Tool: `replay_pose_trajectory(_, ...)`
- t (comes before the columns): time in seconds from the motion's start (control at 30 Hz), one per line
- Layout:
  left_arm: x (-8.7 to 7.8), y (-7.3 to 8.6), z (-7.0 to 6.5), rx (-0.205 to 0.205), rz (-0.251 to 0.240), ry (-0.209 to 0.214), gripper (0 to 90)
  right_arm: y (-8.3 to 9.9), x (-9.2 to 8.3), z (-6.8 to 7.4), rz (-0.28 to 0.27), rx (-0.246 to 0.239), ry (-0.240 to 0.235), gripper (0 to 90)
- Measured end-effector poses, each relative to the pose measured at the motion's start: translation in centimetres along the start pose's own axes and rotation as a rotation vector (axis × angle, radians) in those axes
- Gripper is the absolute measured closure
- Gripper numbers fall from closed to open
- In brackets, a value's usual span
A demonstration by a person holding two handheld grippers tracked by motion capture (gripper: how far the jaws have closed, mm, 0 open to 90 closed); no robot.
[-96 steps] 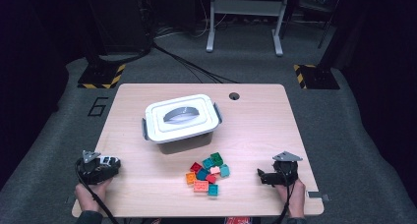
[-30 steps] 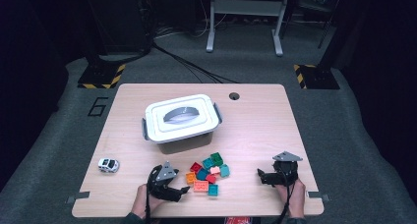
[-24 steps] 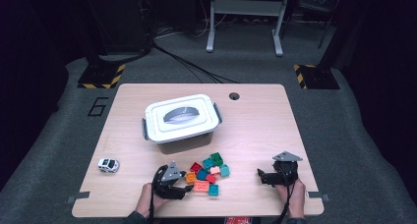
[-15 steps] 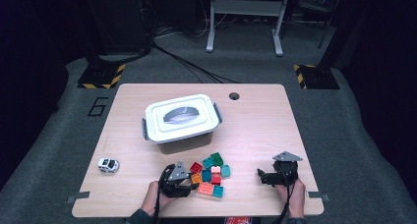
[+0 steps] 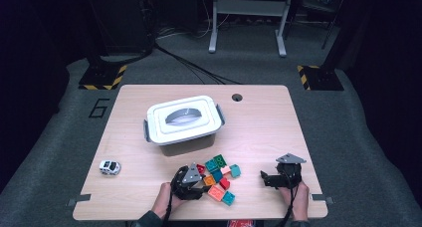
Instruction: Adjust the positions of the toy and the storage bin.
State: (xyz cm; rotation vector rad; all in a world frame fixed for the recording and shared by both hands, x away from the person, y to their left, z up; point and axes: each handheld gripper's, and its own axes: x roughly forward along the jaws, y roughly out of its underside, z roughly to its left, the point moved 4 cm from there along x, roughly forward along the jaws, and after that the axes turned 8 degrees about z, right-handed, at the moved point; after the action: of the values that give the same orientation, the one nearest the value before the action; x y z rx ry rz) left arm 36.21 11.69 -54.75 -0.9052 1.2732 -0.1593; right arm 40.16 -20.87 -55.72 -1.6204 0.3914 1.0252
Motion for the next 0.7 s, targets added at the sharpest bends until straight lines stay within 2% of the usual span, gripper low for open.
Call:
replay_pose_trajectory(0.07,-0.3,0.0,0.1,-0.006,-0.005,-0.007,37.5,0.0,0.0,0.0,-0.001,-0.001,0.000,2.3)
replay_pose_trajectory(0.1,-1.1,0.1,0.4,-0.023,-0.028,-0.031,30.9,0.0,0.0,0.0,-0.001,0.000,0.000,2.3)
replay_pose_trajectory(0.13,-1.4,0.2,0.6,-0.027,-0.035,-0.035,28.5,0.0,0.0,0.0,0.000,0.000,0.000,2.3)
replay_pose_trajectory(0.27,-2.2,0.2,1.8,-0.061,-0.055,-0.041,23.1,0.0,0.0,0.0,0.000,0.001,0.000,2.2)
replay_pose_trajectory(0.37,-1.8,0.1,2.6,-0.080,-0.041,-0.028,21.7,0.0,0.0,0.0,0.000,0.001,0.000,2.3)
replay_pose_trajectory(0.5,-0.9,0.0,3.2,-0.089,-0.022,-0.009,25.2,0.0,0.0,0.0,0.000,0.000,0.000,2.2)
replay_pose_trajectory(0.53,-0.7,-0.1,3.3,-0.086,-0.017,-0.012,28.5,0.0,0.0,0.0,-0.001,0.000,0.000,2.3)
replay_pose_trajectory(0.63,0.0,-0.4,3.4,-0.098,-0.010,0.018,37.8,0.0,0.0,0.0,-0.002,0.000,0.000,2.3)
replay_pose_trajectory(0.7,0.5,-0.6,3.2,-0.082,0.000,0.025,42.6,0.0,0.0,0.0,-0.001,-0.001,0.000,2.3)
